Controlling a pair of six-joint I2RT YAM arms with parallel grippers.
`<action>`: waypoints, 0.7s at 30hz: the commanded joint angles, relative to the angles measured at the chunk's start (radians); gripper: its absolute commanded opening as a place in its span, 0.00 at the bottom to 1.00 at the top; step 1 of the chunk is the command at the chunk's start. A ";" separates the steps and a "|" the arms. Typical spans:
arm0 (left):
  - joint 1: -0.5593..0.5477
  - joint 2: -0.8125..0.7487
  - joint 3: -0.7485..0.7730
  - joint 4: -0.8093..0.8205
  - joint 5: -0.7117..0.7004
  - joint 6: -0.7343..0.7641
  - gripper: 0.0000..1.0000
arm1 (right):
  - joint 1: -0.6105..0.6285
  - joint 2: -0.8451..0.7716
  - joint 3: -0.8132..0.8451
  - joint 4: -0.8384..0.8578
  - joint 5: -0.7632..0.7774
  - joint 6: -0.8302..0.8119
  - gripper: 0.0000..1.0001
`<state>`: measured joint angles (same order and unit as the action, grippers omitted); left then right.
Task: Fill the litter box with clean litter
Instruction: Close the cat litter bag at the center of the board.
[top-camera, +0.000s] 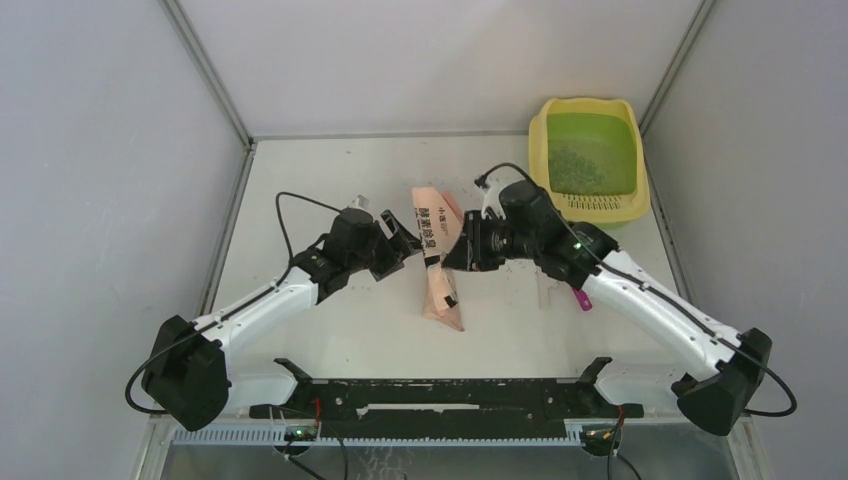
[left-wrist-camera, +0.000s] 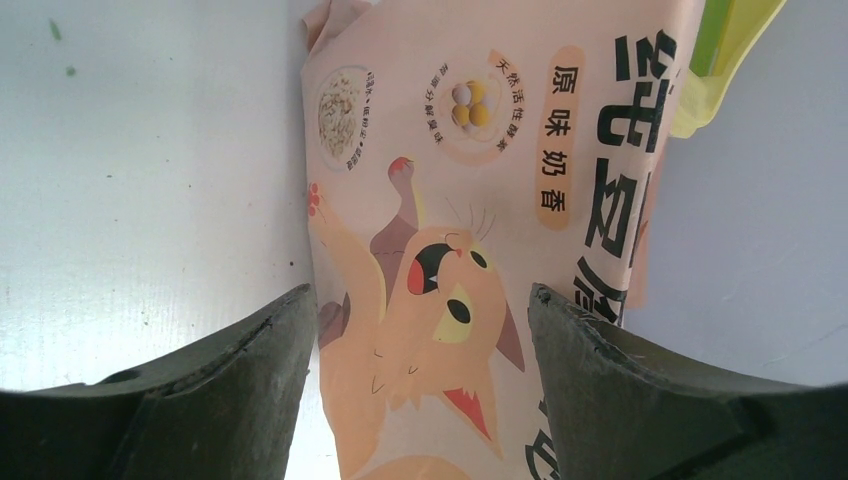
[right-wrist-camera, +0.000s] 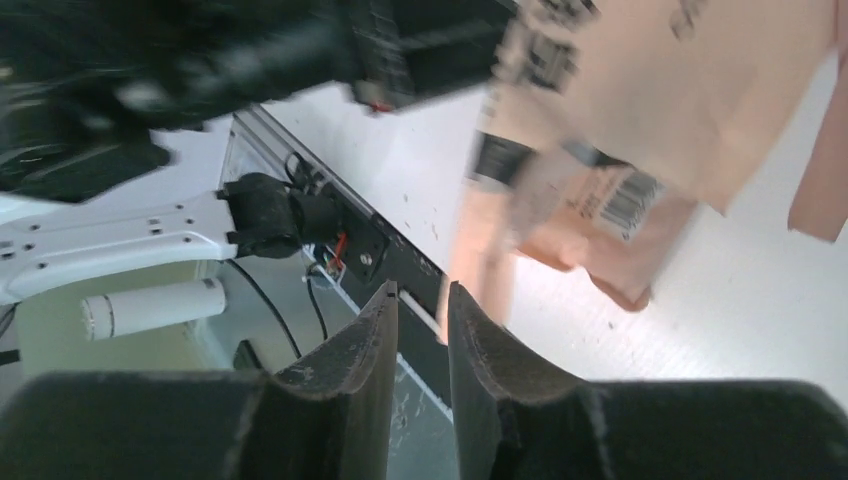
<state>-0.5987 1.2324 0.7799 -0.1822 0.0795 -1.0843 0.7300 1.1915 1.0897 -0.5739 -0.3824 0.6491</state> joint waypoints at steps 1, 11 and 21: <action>-0.008 -0.016 0.004 0.050 0.005 -0.014 0.82 | 0.102 0.007 0.256 -0.274 0.286 -0.180 0.31; -0.008 -0.019 -0.005 0.059 0.007 -0.016 0.82 | 0.300 0.226 0.485 -0.394 0.531 -0.230 0.42; -0.007 -0.018 -0.024 0.079 0.010 -0.021 0.82 | 0.342 0.366 0.546 -0.440 0.620 -0.246 0.42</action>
<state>-0.6003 1.2324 0.7773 -0.1555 0.0814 -1.0946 1.0565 1.5543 1.5818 -0.9939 0.1680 0.4278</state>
